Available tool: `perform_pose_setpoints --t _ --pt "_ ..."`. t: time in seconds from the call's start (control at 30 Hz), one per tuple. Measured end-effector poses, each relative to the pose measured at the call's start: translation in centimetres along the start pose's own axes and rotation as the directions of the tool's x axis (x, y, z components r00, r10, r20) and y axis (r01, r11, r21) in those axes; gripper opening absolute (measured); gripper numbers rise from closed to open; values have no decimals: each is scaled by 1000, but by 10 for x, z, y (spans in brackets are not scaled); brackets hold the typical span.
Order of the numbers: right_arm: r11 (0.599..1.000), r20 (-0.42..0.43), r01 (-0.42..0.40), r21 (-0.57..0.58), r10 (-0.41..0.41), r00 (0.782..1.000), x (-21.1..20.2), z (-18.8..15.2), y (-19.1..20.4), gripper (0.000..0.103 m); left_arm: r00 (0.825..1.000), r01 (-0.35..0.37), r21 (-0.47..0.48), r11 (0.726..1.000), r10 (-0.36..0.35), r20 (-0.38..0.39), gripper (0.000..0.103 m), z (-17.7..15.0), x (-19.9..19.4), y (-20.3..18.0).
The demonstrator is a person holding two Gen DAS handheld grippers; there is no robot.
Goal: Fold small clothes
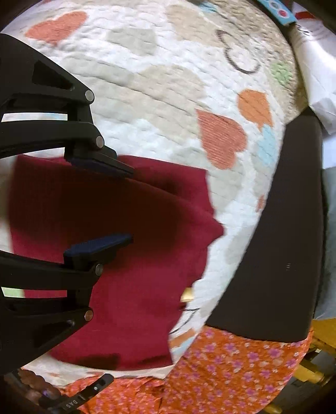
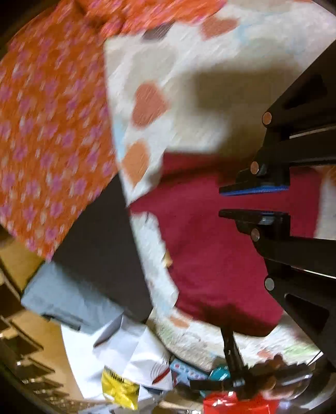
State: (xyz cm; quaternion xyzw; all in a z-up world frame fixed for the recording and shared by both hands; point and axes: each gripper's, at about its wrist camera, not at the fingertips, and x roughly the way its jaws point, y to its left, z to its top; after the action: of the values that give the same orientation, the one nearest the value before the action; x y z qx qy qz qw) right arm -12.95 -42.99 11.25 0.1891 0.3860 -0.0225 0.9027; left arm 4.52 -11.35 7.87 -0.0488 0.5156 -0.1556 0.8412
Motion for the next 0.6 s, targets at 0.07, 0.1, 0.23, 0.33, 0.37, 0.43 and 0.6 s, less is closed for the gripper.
perform_pose_setpoints --t 0.07,0.1,0.23,0.33,0.37,0.43,0.6 --pt "999 2 28 -28 -28 1000 25 13 9 9 1000 -28 11 1000 28 9 44 8 14 -4" --pt "998 7 49 -40 -49 999 37 20 10 9 999 -37 8 999 37 -3 44 11 24 -3" --pt "989 -17 148 30 -148 989 79 39 -19 9 999 -26 -49 998 24 -46 44 12 51 12" --pt "987 -58 124 106 -119 991 105 41 -47 9 999 -32 -26 999 31 -37 45 16 52 11" --pt "988 -40 111 108 -107 993 104 39 -49 9 999 -32 -24 999 32 -31 45 16 53 11" --pt "989 -45 119 93 -115 992 102 42 -46 9 999 -37 -33 999 37 -22 45 15 52 11" --pt "993 -58 72 90 -67 996 65 29 -26 9 996 -86 11 996 86 -9 45 9 42 2"
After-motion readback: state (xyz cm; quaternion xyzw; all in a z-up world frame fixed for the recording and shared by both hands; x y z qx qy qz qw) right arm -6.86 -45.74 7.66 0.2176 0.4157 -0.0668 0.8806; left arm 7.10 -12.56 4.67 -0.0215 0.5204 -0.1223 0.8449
